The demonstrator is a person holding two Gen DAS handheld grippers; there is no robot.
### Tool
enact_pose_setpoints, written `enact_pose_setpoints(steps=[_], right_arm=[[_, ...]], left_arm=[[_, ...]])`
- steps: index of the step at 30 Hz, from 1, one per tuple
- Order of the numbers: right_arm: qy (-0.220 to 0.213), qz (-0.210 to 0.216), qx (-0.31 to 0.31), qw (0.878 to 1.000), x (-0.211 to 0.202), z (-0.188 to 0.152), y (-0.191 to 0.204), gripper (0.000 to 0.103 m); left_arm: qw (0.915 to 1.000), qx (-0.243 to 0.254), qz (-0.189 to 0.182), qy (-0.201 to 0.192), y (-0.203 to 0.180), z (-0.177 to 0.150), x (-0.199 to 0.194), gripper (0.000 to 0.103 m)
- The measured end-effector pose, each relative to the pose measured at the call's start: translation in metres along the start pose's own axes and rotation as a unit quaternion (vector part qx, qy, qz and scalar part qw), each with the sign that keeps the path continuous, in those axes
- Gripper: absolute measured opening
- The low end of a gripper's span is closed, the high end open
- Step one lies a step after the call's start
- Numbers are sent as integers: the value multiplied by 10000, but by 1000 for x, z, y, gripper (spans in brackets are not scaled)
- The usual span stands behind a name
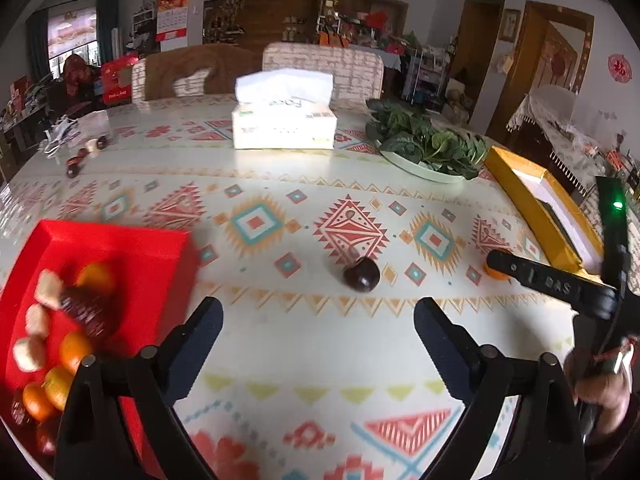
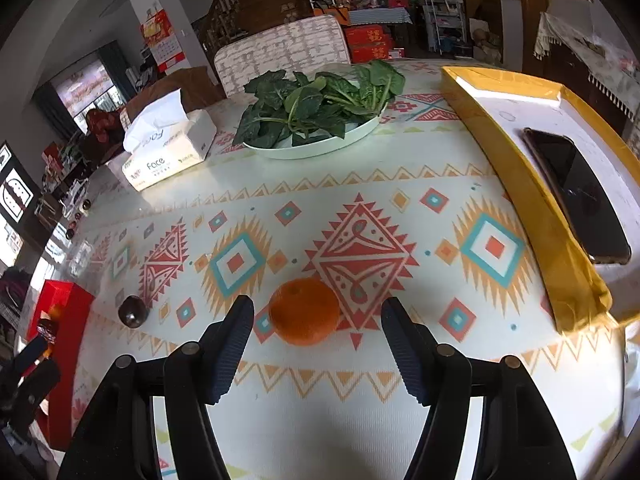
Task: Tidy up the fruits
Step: 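Grasp the dark plum with the left gripper while the right gripper grasps the orange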
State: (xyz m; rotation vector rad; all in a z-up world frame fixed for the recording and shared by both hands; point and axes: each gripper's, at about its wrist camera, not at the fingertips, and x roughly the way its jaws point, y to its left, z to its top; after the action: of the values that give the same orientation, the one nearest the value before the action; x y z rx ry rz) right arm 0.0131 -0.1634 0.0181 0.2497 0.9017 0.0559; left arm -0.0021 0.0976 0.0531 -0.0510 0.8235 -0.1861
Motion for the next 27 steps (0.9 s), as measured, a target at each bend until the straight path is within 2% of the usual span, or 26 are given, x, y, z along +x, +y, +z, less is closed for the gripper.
enact_pose_setpoints(steps=[2, 4, 9, 14, 16, 17, 21, 27], right_arm=[[-10, -16, -54, 10000, 2, 0, 1, 68], [12, 2, -82, 10000, 5, -1, 0, 64], [-10, -71, -248, 9997, 6, 0, 4, 55], [-9, -118, -358, 9993, 7, -1, 8, 47], [-9, -122, -378, 9992, 7, -1, 9, 44], [0, -100, -386, 9992, 8, -1, 10, 41], [31, -109, -427, 9990, 8, -2, 13, 41], [41, 17, -280, 9996, 5, -3, 9, 41]], left_arm=[[10000, 41, -15, 33, -6, 5, 13, 93], [9999, 131, -51, 94, -12, 7, 26, 87], [9992, 127, -207, 325, -18, 10, 51, 59], [9987, 121, -282, 400, -19, 10, 63, 47], [9985, 139, -343, 412, -21, 12, 65, 37], [9983, 161, -383, 407, -22, 11, 65, 27], [9984, 272, -354, 338, -26, 10, 61, 26], [9991, 149, -362, 156, -22, 8, 42, 25]])
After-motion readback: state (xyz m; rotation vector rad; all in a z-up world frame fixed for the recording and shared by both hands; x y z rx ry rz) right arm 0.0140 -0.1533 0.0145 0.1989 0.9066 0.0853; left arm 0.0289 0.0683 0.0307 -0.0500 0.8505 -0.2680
